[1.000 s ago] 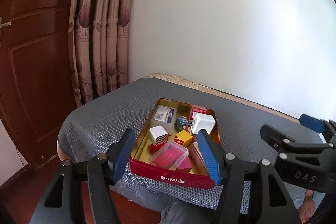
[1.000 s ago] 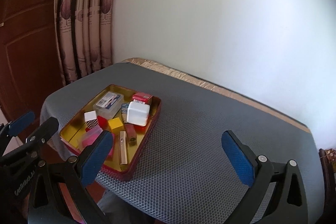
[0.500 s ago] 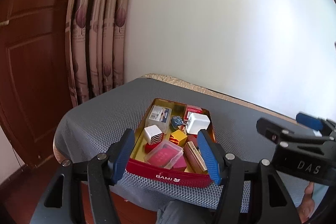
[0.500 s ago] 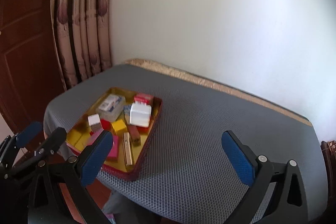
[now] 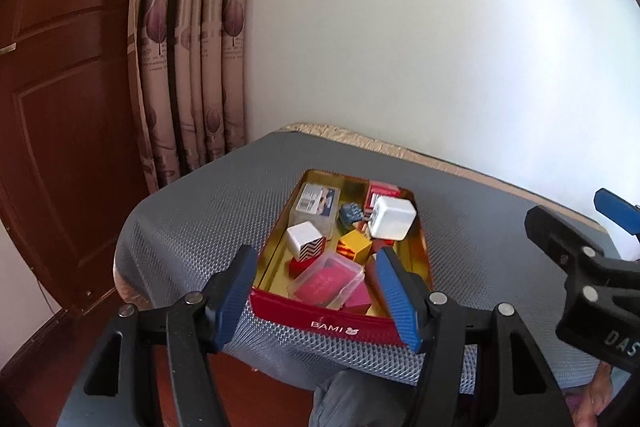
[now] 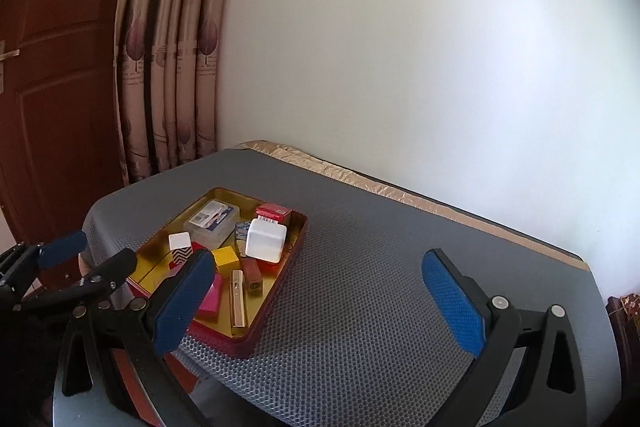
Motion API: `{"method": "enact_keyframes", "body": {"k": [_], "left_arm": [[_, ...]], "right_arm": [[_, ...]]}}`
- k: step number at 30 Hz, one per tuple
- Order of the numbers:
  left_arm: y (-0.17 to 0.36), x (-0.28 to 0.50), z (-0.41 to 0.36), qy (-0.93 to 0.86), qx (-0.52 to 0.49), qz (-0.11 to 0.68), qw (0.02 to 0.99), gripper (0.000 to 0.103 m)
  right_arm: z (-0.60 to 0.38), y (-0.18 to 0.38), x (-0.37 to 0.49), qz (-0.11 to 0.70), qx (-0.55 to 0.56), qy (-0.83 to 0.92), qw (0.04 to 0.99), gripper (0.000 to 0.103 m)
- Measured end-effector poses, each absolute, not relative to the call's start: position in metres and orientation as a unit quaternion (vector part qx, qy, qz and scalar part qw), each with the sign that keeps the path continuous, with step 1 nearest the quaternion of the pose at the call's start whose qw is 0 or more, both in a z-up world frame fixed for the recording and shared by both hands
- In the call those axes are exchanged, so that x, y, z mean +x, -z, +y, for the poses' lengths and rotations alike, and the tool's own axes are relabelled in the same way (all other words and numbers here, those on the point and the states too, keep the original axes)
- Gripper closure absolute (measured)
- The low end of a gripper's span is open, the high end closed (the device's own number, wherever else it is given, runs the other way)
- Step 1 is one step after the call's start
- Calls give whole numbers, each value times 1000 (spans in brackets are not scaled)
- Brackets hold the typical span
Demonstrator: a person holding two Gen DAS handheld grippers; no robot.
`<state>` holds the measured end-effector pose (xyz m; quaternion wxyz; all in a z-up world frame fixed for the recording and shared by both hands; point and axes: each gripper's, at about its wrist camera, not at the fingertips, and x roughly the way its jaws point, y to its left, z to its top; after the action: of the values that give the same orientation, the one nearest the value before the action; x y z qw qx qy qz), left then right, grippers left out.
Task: Organize rigid objects
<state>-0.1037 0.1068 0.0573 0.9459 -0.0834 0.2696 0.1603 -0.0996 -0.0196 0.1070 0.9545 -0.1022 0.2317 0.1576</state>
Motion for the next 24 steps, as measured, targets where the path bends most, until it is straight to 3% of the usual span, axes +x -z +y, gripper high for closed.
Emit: {"method": "enact_keyframes", "body": {"k": [24], "left_arm": [[-54,-93,101,-179,-51,320,929,39]], "right_arm": [[-27,-98,-92,260,-77,-159,949,0]]}}
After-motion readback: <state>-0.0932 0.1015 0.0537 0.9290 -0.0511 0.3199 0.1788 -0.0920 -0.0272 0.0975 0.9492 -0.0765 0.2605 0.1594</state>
